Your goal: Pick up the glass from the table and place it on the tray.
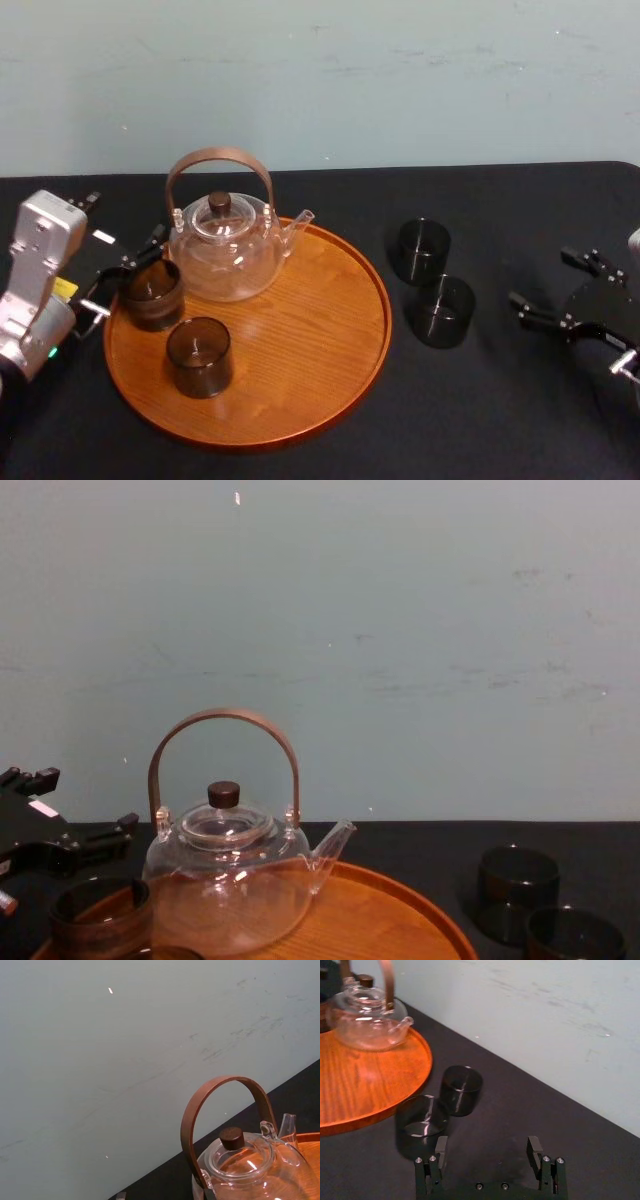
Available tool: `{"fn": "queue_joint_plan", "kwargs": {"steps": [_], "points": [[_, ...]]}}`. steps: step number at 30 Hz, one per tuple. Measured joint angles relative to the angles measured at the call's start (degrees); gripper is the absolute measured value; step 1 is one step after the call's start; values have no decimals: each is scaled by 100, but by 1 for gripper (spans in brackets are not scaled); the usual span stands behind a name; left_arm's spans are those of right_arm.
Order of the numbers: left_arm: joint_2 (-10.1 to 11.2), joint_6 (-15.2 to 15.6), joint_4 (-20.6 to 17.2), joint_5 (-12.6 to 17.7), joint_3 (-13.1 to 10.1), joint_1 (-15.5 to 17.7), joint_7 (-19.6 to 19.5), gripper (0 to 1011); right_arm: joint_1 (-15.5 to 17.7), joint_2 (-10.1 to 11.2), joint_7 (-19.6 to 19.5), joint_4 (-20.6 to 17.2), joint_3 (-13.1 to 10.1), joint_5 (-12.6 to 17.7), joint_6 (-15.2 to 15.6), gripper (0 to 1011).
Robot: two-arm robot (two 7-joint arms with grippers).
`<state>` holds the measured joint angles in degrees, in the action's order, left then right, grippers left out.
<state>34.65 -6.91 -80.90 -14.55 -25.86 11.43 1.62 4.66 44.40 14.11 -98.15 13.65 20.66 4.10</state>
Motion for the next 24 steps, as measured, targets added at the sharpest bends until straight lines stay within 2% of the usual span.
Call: {"fn": "queue_joint_plan", "kwargs": {"steps": [14, 24], "points": [[0, 0, 0, 0, 0, 0, 0, 1001, 113, 150, 705, -73, 11, -154, -56, 1002], [0, 0, 0, 0, 0, 0, 0, 1001, 128, 103, 1109, -90, 56, -197, -26, 1002]]}}
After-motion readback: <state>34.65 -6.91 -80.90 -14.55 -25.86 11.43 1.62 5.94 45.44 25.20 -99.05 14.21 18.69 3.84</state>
